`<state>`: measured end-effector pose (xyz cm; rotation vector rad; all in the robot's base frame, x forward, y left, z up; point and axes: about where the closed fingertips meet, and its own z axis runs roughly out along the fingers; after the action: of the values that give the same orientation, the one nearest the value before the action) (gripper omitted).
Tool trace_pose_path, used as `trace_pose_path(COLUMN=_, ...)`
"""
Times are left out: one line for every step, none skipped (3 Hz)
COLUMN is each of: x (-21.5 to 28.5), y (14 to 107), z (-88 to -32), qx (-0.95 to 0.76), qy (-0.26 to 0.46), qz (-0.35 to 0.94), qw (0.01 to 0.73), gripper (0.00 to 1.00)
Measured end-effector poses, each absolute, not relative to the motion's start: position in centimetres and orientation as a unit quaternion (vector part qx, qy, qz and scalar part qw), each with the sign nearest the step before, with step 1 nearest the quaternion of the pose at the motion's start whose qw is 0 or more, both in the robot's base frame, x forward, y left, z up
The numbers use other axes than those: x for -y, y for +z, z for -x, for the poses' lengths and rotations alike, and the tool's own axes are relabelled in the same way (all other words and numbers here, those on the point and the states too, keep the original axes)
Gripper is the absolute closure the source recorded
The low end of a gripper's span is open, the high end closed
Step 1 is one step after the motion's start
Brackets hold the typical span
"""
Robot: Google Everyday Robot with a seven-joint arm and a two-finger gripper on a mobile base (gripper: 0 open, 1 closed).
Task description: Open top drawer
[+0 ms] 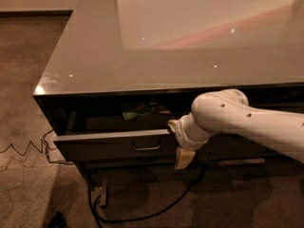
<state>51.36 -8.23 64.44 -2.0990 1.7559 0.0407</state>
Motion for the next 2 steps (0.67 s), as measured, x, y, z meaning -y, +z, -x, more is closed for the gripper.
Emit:
trace_pose_path(x=9.1, y=64.0, z=-49.3, qx=-0.633, qy=0.007, qz=0.750, qw=0.192, gripper=0.42)
trace_pose_path(x=9.8, y=64.0, z=-48.3, qx=-0.638, qy=0.005, qz=0.747, qw=0.188, gripper=0.65)
